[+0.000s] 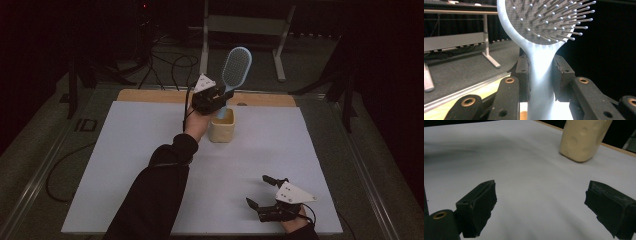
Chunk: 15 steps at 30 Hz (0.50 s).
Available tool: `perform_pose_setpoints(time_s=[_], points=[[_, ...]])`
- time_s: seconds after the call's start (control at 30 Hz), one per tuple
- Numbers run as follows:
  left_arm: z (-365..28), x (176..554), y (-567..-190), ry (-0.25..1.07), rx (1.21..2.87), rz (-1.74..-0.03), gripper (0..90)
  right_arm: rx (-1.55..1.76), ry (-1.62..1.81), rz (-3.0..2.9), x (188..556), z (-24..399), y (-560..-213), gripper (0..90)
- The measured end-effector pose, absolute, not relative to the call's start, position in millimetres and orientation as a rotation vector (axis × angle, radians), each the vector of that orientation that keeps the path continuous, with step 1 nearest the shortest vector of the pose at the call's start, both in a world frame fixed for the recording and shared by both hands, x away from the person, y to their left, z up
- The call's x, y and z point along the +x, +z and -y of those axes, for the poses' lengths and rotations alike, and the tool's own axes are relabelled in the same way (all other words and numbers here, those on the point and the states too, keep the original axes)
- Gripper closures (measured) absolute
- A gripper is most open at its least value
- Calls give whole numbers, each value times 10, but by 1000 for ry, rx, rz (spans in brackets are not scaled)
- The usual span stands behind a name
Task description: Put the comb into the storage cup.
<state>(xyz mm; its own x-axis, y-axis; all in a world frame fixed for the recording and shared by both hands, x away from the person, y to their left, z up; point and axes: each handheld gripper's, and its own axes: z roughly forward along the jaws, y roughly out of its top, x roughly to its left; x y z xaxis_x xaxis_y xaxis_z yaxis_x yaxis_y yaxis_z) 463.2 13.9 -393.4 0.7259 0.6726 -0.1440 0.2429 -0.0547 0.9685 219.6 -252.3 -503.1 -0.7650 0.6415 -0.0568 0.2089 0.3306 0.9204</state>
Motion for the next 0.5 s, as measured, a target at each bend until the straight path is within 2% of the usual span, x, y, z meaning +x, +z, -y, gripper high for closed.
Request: perform_pose_setpoints(time_s=[0.5], points=[[-89, 4731, -4164, 411, 1606, -730, 700, 749, 1431, -2191, 2196, 2521, -5030, 96]])
